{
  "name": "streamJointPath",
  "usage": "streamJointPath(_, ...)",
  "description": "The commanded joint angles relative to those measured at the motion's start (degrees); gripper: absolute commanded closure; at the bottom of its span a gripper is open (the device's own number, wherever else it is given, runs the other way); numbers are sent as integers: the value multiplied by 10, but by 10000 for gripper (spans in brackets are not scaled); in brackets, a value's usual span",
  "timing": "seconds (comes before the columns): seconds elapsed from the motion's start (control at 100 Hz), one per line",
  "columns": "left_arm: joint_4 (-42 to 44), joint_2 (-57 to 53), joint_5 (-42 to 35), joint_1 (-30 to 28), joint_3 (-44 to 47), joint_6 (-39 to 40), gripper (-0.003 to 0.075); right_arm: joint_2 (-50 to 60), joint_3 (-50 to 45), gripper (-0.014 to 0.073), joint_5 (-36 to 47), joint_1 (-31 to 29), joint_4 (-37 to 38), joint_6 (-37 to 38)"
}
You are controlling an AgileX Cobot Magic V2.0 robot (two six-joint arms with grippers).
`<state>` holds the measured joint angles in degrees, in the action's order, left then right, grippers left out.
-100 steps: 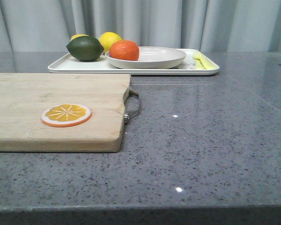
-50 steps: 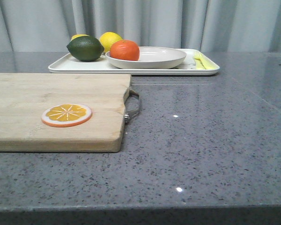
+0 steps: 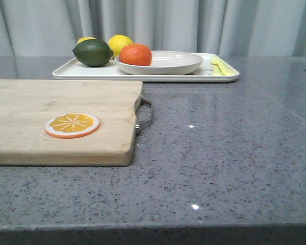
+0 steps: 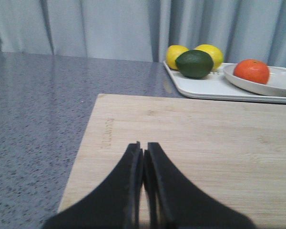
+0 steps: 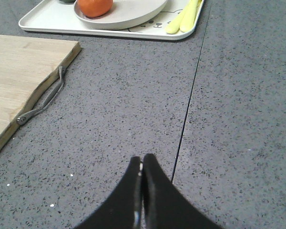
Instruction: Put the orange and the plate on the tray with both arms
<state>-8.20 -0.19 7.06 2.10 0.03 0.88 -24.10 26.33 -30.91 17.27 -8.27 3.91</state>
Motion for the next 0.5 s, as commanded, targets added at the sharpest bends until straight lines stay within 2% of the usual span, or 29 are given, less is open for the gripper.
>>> streamJointPath(0.0,1,-15,-60,-22,7,-4,739,-1,16,662,39,0,5,-4)
streamJointPath(0.08,4,-18,-37,-34,13,-9,739,-1,16,662,38,0,5,-4)
streamJointPath(0.49,15,-18,-38,-36,13,-32,739,-1,16,662,39,0,5,-4)
